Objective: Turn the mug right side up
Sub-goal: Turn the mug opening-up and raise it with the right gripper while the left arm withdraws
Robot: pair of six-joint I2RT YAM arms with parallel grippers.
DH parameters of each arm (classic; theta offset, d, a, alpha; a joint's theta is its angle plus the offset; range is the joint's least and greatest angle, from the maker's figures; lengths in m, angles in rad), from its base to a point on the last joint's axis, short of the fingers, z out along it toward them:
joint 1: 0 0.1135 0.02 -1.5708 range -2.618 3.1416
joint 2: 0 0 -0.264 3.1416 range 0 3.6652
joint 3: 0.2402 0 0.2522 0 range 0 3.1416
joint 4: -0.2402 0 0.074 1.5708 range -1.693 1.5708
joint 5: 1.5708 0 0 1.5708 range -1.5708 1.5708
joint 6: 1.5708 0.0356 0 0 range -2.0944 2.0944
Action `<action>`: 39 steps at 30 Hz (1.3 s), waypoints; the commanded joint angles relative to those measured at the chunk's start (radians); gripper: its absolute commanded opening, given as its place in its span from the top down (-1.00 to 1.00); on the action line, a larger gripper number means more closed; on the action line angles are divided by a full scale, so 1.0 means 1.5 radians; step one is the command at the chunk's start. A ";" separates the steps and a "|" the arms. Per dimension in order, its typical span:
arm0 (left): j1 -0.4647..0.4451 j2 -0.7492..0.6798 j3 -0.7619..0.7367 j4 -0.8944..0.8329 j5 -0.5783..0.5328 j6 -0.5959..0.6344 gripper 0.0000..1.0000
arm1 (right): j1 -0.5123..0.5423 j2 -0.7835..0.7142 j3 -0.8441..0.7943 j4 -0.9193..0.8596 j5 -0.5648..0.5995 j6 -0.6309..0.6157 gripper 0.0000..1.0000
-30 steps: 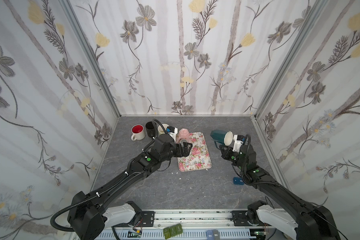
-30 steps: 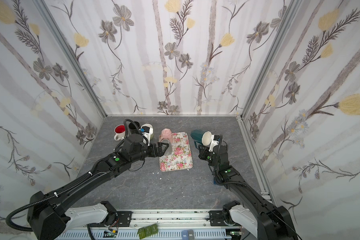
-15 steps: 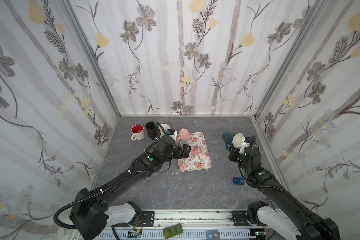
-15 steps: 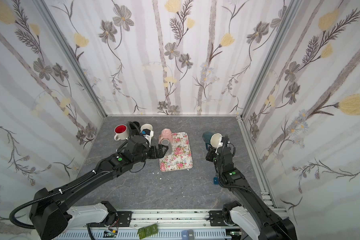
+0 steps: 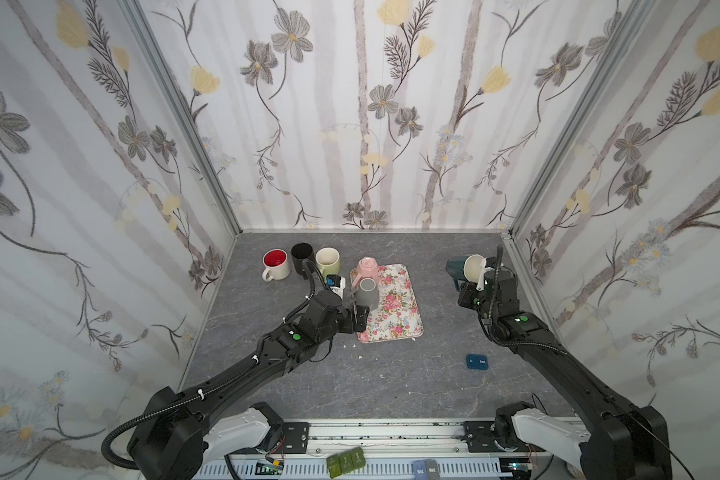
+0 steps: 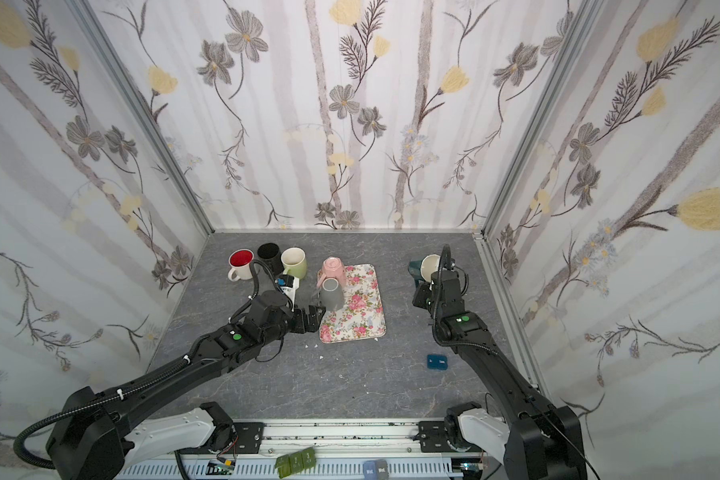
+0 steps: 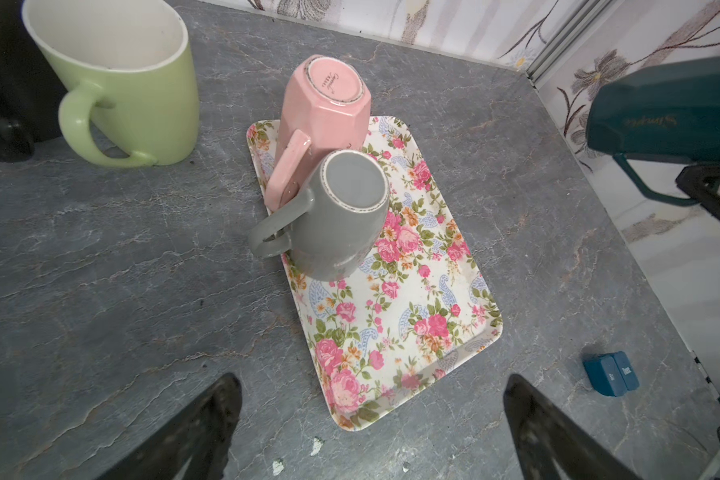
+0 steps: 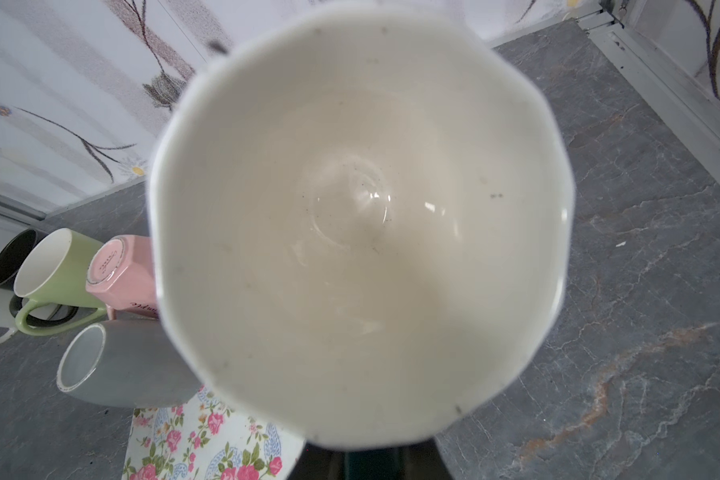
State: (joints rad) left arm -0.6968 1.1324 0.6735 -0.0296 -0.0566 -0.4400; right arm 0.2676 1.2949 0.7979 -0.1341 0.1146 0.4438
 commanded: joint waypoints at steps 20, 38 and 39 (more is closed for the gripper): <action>0.001 -0.108 -0.134 0.167 -0.035 0.080 -1.00 | -0.049 0.341 0.347 -0.215 0.088 -0.162 1.00; 0.001 -0.110 -0.148 0.178 -0.052 0.066 -1.00 | -0.078 0.517 0.539 -0.354 0.123 -0.212 1.00; 0.001 -0.108 -0.147 0.179 -0.053 0.065 -1.00 | -0.079 0.522 0.542 -0.355 0.122 -0.213 1.00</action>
State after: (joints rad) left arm -0.6968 0.9642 0.4538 0.1974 -0.1211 -0.3374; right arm 0.1539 2.0663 1.5902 -0.7044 0.2695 0.1394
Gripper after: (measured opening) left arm 0.997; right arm 0.145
